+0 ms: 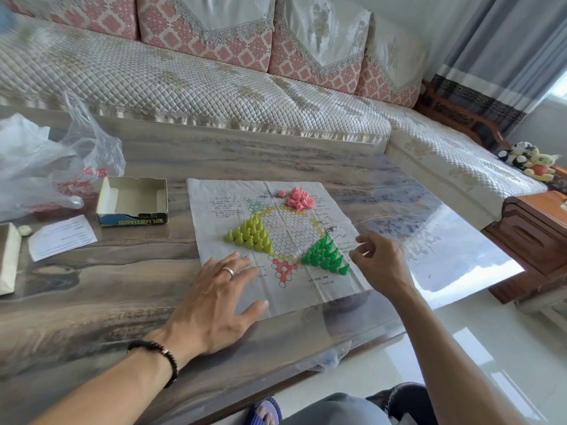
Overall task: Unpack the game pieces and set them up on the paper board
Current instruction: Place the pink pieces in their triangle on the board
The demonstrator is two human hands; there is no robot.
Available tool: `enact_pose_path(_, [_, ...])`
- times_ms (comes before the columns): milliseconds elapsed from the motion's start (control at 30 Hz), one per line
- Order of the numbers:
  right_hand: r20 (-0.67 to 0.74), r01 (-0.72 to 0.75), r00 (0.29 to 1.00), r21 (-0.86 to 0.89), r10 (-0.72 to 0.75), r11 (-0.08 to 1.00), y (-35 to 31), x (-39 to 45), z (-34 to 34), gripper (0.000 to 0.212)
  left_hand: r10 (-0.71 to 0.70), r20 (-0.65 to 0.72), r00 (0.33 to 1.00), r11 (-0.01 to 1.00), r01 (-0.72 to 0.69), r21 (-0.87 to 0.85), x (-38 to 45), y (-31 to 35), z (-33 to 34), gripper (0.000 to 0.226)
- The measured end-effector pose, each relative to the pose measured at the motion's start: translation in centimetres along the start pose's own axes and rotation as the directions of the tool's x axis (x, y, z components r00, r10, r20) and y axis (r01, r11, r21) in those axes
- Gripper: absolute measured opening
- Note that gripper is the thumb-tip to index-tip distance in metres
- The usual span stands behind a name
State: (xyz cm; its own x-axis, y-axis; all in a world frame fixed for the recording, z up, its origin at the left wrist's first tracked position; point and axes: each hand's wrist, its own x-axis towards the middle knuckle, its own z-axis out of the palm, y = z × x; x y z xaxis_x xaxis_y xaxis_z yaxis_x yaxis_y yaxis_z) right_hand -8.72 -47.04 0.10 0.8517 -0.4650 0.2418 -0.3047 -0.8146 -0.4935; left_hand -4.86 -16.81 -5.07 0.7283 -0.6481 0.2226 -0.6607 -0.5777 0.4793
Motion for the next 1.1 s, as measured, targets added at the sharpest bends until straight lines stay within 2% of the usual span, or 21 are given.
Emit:
enact_pose_path(167, [0.003,0.075,0.997,-0.021,-0.075,0.997,-2.9,2.6,0.0,0.023,-0.017,-0.107,0.994,1.000,0.014,-0.022,2.7,-0.8,-2.7,0.075])
enact_pose_path(333, [0.051,0.150,0.987,-0.007,-0.150,0.989,-5.1,6.0,1.6,0.021,-0.054,-0.146,0.988,0.998,0.058,0.023,6.0,-4.1,-4.0,0.070])
enact_pose_path(533, [0.159,0.208,0.966,-0.019,-0.202,0.978,-6.3,11.1,4.9,0.013,-0.088,-0.042,0.995,0.992,0.091,0.087,8.1,-8.4,-3.7,0.083])
enact_pose_path(733, [0.256,0.279,0.932,-0.052,-0.257,0.959,-7.5,15.0,7.9,0.016,-0.110,0.036,0.993,0.987,0.105,0.124,7.2,-10.0,-3.1,0.096])
enact_pose_path(833, [0.333,0.258,0.916,-0.069,-0.222,0.964,-8.8,16.1,8.7,0.012,-0.111,0.067,0.992,0.981,0.099,0.168,7.3,-10.1,-3.1,0.103])
enact_pose_path(967, [0.393,0.247,0.907,-0.202,-0.152,0.948,-10.2,16.8,9.7,0.002,-0.104,0.066,0.992,0.981,0.092,0.173,7.5,-9.9,-3.3,0.108])
enact_pose_path(1100, [0.415,0.235,0.902,-0.244,-0.118,0.941,-10.4,17.3,10.2,0.011,-0.099,0.041,0.994,0.982,0.091,0.166,7.5,-10.1,-3.2,0.114])
